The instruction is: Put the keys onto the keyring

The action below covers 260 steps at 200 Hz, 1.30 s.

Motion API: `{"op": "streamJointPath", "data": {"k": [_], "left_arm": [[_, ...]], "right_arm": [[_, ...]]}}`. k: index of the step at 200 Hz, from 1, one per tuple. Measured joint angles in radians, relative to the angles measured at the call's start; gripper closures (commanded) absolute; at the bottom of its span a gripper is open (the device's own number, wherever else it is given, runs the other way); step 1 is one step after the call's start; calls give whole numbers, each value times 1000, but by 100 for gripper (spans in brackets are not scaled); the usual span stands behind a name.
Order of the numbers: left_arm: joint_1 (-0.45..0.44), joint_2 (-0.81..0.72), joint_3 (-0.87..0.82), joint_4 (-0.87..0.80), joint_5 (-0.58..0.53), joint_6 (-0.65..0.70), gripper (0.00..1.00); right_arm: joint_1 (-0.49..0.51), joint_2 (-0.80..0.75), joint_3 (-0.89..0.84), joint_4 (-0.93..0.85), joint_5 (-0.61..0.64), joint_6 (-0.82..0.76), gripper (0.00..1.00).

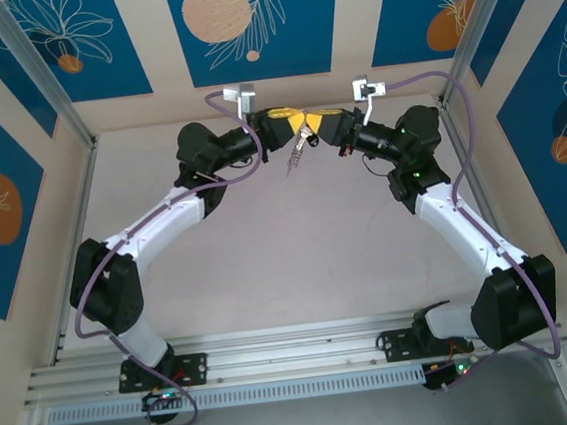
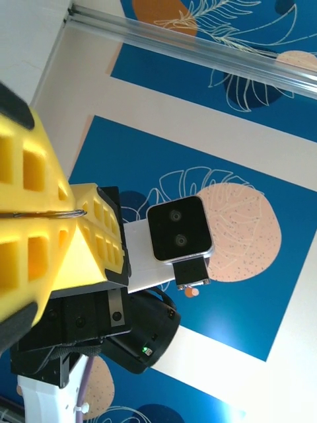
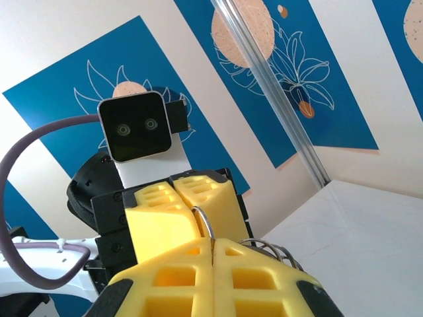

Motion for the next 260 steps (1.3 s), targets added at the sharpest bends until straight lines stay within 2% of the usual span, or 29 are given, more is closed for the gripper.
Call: {"op": "streamJointPath", "data": {"k": [13, 43, 108, 184, 260], "left_arm": [[-2, -9, 1, -45, -2, 29, 82], [-5, -26, 15, -166, 0, 107, 77], [12, -69, 62, -373, 24, 243, 74], [46, -84, 91, -509, 69, 325, 73], [96, -74, 338, -886, 208, 558, 73]], "right_arm": [[1, 2, 2, -25, -8, -8, 100], [-2, 9, 17, -103, -24, -48, 100], [-22, 11, 55, -222, -74, -132, 100], [-35, 11, 59, -291, -92, -179, 100], [-29, 10, 145, -488, -85, -358, 100]]}}
